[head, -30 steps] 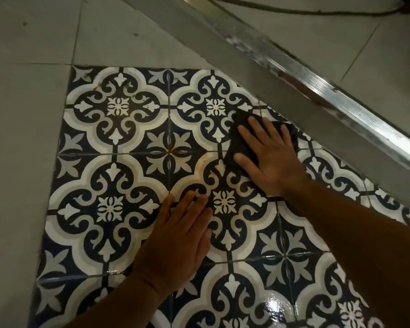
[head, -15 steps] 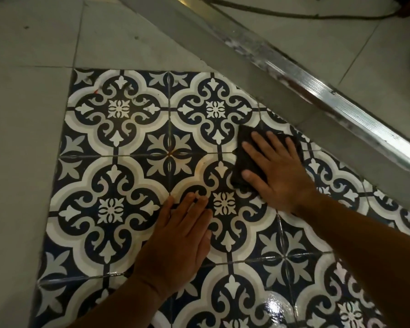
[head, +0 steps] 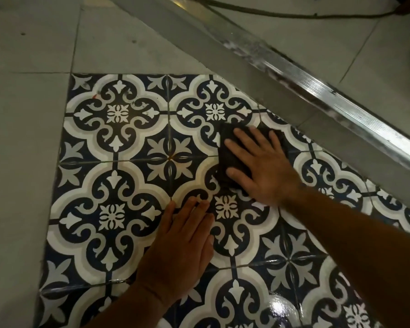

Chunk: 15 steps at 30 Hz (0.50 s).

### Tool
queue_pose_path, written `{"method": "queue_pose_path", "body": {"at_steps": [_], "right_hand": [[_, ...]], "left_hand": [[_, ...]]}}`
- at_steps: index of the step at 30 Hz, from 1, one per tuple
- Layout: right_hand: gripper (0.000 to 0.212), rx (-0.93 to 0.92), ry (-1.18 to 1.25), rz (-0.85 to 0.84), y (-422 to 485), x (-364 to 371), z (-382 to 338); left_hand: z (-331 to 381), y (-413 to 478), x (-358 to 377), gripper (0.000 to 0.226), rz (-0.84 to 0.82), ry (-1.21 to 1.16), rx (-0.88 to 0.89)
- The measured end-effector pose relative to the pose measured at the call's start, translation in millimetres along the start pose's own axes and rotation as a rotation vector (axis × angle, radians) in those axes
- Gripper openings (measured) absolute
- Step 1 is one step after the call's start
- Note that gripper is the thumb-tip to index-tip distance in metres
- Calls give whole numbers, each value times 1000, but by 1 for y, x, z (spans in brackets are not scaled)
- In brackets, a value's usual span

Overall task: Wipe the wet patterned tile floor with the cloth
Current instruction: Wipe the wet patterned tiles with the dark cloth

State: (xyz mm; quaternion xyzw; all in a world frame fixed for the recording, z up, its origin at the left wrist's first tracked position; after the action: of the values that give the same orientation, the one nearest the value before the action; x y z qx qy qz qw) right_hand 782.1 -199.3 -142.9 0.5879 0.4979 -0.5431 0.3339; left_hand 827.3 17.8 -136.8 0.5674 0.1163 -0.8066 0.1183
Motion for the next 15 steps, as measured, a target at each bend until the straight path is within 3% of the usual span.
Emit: {"method": "queue_pose_path", "body": {"at_steps": [5, 11, 13, 15], "right_hand": [[74, 273, 34, 115, 59, -4, 2], [65, -54, 80, 29, 51, 4, -62], [61, -71, 240, 2, 35, -6, -52], [58, 9, 459, 114, 20, -24, -39]], "left_hand": [[0, 1, 1, 42, -14, 7, -8], [-1, 1, 2, 40, -13, 6, -5], [-2, 2, 1, 39, -7, -7, -6], [-2, 1, 2, 38, -1, -18, -2]]}}
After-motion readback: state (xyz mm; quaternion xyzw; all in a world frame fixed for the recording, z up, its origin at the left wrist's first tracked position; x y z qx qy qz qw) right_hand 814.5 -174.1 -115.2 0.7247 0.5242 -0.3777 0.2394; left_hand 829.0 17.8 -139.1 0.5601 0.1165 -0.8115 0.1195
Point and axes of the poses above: each hand's wrist, its own y-axis towards the middle knuckle, its own x-axis out of the palm, z = x × y, the point moved 6 cm from there along y, towards the middle knuckle, and after that the axes turned 7 degrees about -x, right-handed, at the moved point
